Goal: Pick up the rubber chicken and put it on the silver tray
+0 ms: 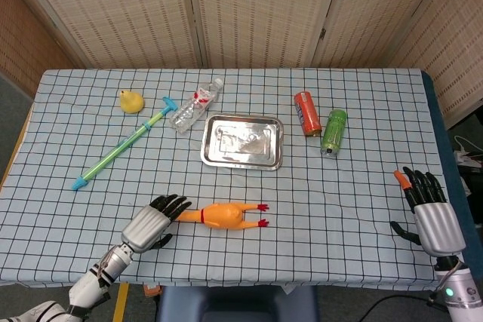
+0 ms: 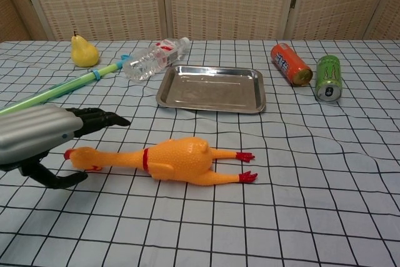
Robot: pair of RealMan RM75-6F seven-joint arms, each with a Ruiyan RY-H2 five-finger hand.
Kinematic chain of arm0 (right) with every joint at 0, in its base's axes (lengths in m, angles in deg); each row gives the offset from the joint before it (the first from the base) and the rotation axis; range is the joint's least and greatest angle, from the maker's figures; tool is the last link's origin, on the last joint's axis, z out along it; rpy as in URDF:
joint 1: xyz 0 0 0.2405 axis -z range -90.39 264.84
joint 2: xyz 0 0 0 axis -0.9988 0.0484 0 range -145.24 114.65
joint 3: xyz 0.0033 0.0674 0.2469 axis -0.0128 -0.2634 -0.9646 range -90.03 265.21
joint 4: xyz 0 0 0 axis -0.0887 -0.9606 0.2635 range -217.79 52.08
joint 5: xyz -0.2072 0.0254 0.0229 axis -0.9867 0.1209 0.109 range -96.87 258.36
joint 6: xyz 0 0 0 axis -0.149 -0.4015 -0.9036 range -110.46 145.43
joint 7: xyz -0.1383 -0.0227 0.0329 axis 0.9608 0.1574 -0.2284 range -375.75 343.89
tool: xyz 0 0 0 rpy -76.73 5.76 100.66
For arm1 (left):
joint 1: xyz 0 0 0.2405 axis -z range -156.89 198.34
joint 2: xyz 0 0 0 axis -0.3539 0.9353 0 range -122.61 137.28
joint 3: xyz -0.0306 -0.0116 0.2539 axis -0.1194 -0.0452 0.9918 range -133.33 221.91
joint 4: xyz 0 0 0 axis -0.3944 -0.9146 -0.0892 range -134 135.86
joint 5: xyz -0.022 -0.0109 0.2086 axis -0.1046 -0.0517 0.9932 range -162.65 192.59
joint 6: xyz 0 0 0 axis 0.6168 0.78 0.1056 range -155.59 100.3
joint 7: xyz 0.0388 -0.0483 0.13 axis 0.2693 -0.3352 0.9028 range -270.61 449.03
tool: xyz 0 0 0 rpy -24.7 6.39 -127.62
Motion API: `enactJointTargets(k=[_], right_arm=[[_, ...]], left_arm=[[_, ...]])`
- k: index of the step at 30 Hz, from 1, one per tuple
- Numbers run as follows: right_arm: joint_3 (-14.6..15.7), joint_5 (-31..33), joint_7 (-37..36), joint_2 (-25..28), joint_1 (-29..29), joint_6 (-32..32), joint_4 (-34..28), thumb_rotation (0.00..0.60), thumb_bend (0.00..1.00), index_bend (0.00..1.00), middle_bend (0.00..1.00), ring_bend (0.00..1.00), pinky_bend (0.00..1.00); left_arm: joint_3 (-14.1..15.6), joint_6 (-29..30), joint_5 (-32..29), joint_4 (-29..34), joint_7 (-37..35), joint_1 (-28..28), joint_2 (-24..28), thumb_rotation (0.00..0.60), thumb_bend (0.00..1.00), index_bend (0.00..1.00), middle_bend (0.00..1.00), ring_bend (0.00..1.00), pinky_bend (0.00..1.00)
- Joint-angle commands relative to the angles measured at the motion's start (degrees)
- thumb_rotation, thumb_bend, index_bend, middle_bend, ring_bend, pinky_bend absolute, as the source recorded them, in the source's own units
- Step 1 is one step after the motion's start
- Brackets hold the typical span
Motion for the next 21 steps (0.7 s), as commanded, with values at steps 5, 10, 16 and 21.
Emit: enactJointTargets(k=[5,10,16,21], right_arm=[[-0.26,0.88,-0.07,0.31,-0.13,-0.56,-0.16,0.600,0.13,0.00,0.00,0.00,0.00],[-0.72,1.64,0.04,0.17,-0.17,-0.63,0.04,0.600,0.13,0.00,0.00,0.00,0.00],[-0.73,2.20,0.06,0.13,-0.46,-1.58,0.23,0.600,0.13,0.00,0.00,0.00,0.00],[-0.80,2.47,0.30,0.14,-0.44,-1.62,0.21,0.600,0.13,0.00,0.00,0.00,0.00]], left_arm=[[-1.20,-1.95,-3.17,-4.32,0.81,2.41,-3.53,0.600,0.37,0.00,0.04,0.04,0.17],[-0.79,-3.62,-4.80,-6.08,0.94,3.75,-5.03,0.600,0.37,0.00,0.04,0.04,0.17],[-0.77,-4.22,-5.63,-7.63,-0.26,5.13,-6.38,0.600,0.37,0.00,0.04,0.04,0.18],[-0.84,-4.85,-5.70,-10.60,-2.11,6.61,-8.11,0.600,0.36,0.09,0.07,0.06,0.20]])
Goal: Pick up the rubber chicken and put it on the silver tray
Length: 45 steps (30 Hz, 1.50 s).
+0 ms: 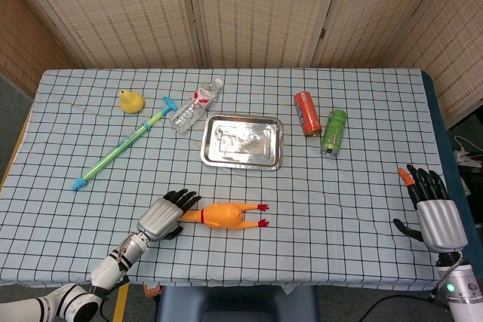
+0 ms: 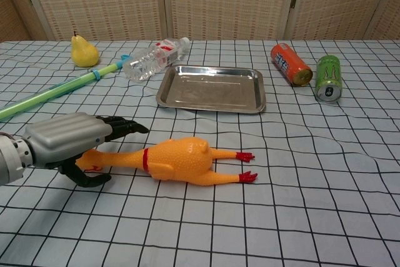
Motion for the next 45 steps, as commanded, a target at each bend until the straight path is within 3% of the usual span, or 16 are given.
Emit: enactJointTargets(k=[1,8,10,14,20,30,34,39,45], right_arm=[[-0.01,0.16,0.15,0.00,0.01,-0.10,0.01,0.600,0.13,0.00,0.00,0.00,0.00],[-0.19,0.96,0.49,-0.04,-0.10,-0.70,0.18,0.600,0.13,0.00,0.00,0.00,0.00],[-0.24,1.17,0.57,-0.07,-0.15,-0.87,0.25,0.600,0.13,0.00,0.00,0.00,0.00],[-0.21,1.35,0.69,-0.08,-0.17,-1.06,0.26,0.600,0.13,0.00,0.00,0.00,0.00],[-0.11,1.39,0.80,0.00,-0.03,-0.97,0.10,0.600,0.13,0.00,0.00,0.00,0.00],[0.23,0.96,0.69,0.34,0.17,-0.77,-0.38,0.600,0.13,0.00,0.00,0.00,0.00],[0.51,0.54,0.58,0.43,0.21,-0.74,-0.53,0.600,0.13,0.00,0.00,0.00,0.00],[0.99,-0.55,0.27,0.44,0.16,-0.59,-0.65,0.600,0.13,0.00,0.00,0.00,0.00],[3.08,-5.74,-7.59,0.48,-2.25,-2.94,-0.88,0.600,0.13,0.00,0.00,0.00,0.00]], left_arm=[[0.01,-0.36,-0.06,-2.00,-1.34,0.92,-1.25,0.600,0.36,0.12,0.08,0.06,0.20],[0.54,-1.29,-0.32,-5.35,-1.94,2.40,-2.61,0.600,0.42,0.30,0.09,0.06,0.20],[0.76,-1.22,-0.33,-5.39,-2.47,2.57,-2.72,0.600,0.47,0.42,0.11,0.07,0.20],[1.23,-0.51,0.24,-5.21,-3.98,2.72,-2.71,0.600,0.62,0.54,0.13,0.07,0.20],[2.39,0.52,1.71,-3.87,-6.11,2.86,-1.50,0.600,0.80,0.58,0.15,0.08,0.20],[3.45,5.09,3.92,-1.61,-10.12,1.63,-0.43,0.600,0.88,0.65,0.20,0.11,0.20],[3.17,8.57,4.65,-1.40,-13.45,0.41,-0.85,0.600,0.93,0.74,0.27,0.17,0.24],[3.48,10.78,4.99,-1.11,-17.23,-0.73,-0.92,0.600,0.93,0.78,0.38,0.22,0.28],[4.54,11.19,6.35,0.56,-20.26,-0.84,0.14,0.600,0.93,0.78,0.39,0.23,0.29]])
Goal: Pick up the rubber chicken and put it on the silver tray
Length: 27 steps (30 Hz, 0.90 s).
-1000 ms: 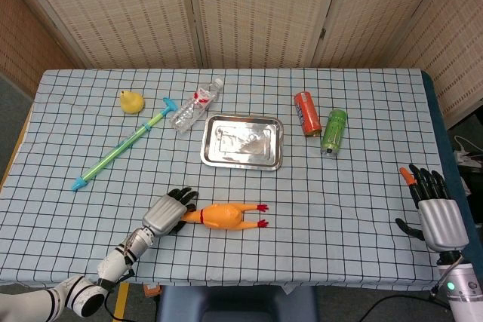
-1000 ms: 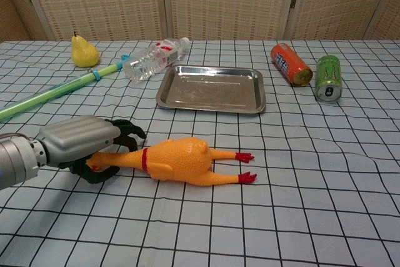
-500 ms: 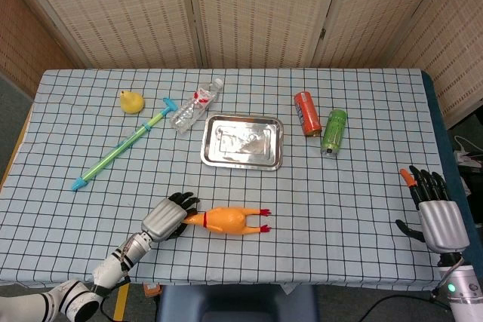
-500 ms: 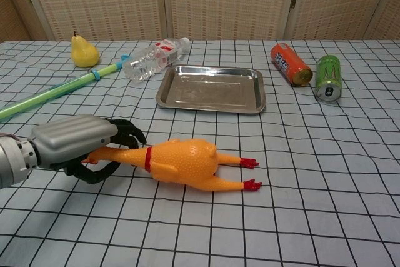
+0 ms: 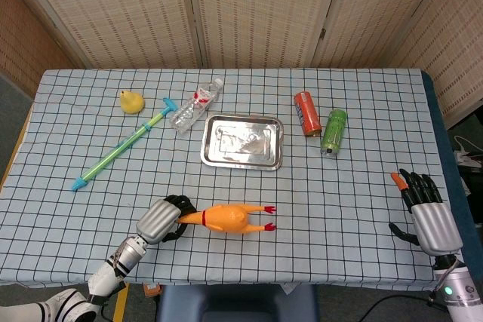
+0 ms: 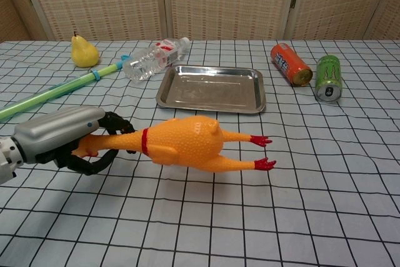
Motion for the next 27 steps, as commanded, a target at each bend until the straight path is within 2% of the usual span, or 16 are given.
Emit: enactJointTargets(k=[1,5,9,11,15,18,21,27], right_arm=[[1.83,-4.45,-7.16,0.33,-2.62,-2.63,-0.97,0.600,0.13,0.00,0.00,0.00,0.00],[2.99,-8.25,-16.75,2.01,-7.90,-8.46,-5.44,0.600,0.13,0.00,0.00,0.00,0.00],[2.88,-8.21,-30.73,2.59,-14.34,-16.31,-9.61,0.600,0.13,0.00,0.00,0.00,0.00],[2.24,-7.22,-32.58,1.80,-16.22,-18.67,-9.44,0.600,0.13,0.00,0.00,0.00,0.00],[1.11,-5.35,-29.15,-0.77,-17.94,-20.70,-8.27,0.600,0.13,0.00,0.00,0.00,0.00],[-0.12,-4.89,-22.56,-3.45,-17.72,-18.59,-8.01,0.600,0.13,0.00,0.00,0.00,0.00],[-1.24,-4.45,-20.02,-6.56,-17.38,-16.09,-8.87,0.600,0.13,0.00,0.00,0.00,0.00],[-2.52,-3.50,-14.62,-9.42,-20.06,-18.54,-11.56,0.600,0.13,0.03,0.00,0.00,0.00]], left_arm=[[0.52,0.36,0.89,0.95,-0.44,-0.04,0.75,0.600,0.93,0.78,0.39,0.22,0.29],[0.63,0.80,1.23,2.10,0.93,-0.15,1.23,0.600,0.93,0.78,0.39,0.23,0.29],[0.39,1.39,1.24,3.75,1.43,-0.31,1.47,0.600,0.93,0.78,0.39,0.23,0.29],[0.38,1.32,1.31,4.31,1.91,-0.23,1.53,0.600,0.93,0.78,0.39,0.23,0.29],[0.19,1.03,1.14,4.65,3.18,-0.03,1.34,0.600,0.93,0.78,0.39,0.23,0.29],[-0.09,0.89,0.72,4.48,3.38,0.04,1.28,0.600,0.92,0.78,0.39,0.23,0.29],[-0.35,0.68,0.24,4.06,3.11,0.11,1.17,0.600,0.92,0.78,0.39,0.24,0.29],[-0.57,0.36,-0.30,3.33,2.91,0.22,1.01,0.600,0.93,0.78,0.39,0.24,0.29]])
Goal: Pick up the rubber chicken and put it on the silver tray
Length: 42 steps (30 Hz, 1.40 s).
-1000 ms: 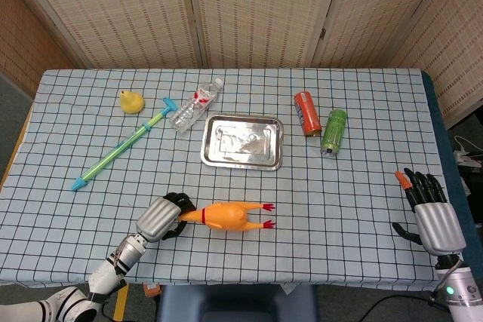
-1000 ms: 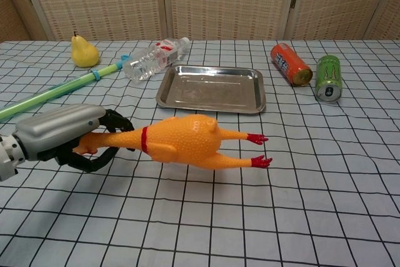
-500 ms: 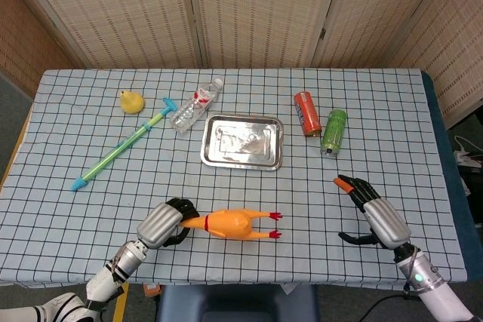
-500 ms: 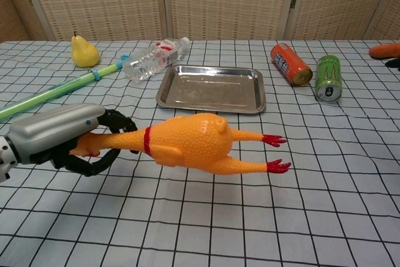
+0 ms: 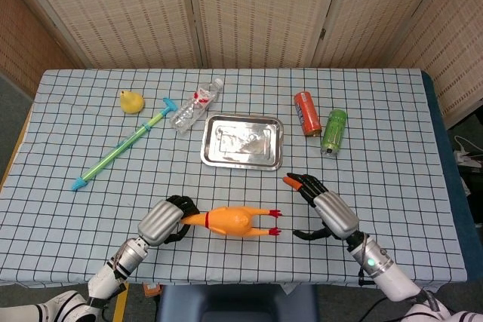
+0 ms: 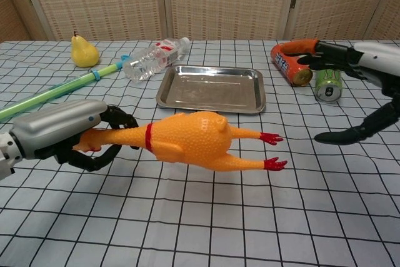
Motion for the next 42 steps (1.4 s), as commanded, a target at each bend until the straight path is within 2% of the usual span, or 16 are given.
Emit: enactJointTargets(k=[1,9,14,19,24,28,33,36,39,42], right_arm=[[-1.55,2.01,4.44,-2.14,-2.23,-2.06,-1.69,0.600,0.13,0.03,0.00,0.00,0.00],[-3.16,10.29,7.44,-6.92,-6.16,-10.00,-1.73,0.600,0.13,0.09,0.00,0.00,0.00],[-3.61,13.32,2.33,-8.79,-9.06,-15.75,-0.80,0.600,0.16,0.10,0.00,0.00,0.00],[-3.65,11.63,-4.93,-8.19,-11.72,-19.52,0.50,0.600,0.18,0.10,0.00,0.00,0.00],[-3.31,8.32,-11.34,-8.16,-12.75,-18.63,2.74,0.600,0.18,0.13,0.03,0.00,0.01],[-2.90,6.48,-14.49,-7.68,-13.42,-17.68,4.70,0.600,0.23,0.17,0.08,0.00,0.05],[-2.23,5.30,-16.51,-7.46,-14.26,-17.94,6.28,0.600,0.31,0.17,0.09,0.00,0.07],[-1.37,3.90,-19.68,-7.80,-15.33,-18.13,7.40,0.600,0.37,0.20,0.11,0.03,0.13],[-0.65,2.99,-21.49,-8.01,-15.83,-17.59,8.08,0.600,0.39,0.27,0.18,0.12,0.27],[-0.02,2.67,-22.76,-7.76,-16.27,-17.41,7.93,0.600,0.42,0.46,0.33,0.32,0.47]], left_arm=[[-0.07,-0.19,-0.14,-0.15,-0.09,0.10,-0.03,0.600,0.93,0.78,0.39,0.24,0.29],[-0.45,-1.06,-0.85,-1.07,-0.01,0.59,-0.63,0.600,0.93,0.78,0.39,0.24,0.29],[-1.58,-0.18,-1.73,-1.70,-1.93,0.41,-1.47,0.600,0.95,0.81,0.41,0.26,0.32],[-2.03,0.57,-1.91,-1.30,-1.80,0.29,-1.93,0.600,0.95,0.80,0.41,0.26,0.32],[-2.61,-0.36,-3.70,0.69,-2.32,0.37,-2.21,0.600,0.95,0.80,0.41,0.26,0.33],[-2.56,-1.07,-4.39,1.73,-2.41,0.46,-2.30,0.600,0.95,0.80,0.41,0.26,0.33],[-2.22,-1.00,-3.90,2.32,-2.14,0.48,-2.39,0.600,0.96,0.80,0.41,0.26,0.33],[-2.22,-0.59,-3.97,2.60,-1.21,0.31,-3.03,0.600,0.96,0.80,0.43,0.27,0.35],[-2.51,-0.81,-5.10,3.10,-1.09,0.12,-3.31,0.600,0.96,0.80,0.43,0.27,0.36],[-2.75,-0.94,-5.43,2.96,-0.81,0.21,-3.50,0.600,0.96,0.80,0.43,0.27,0.36]])
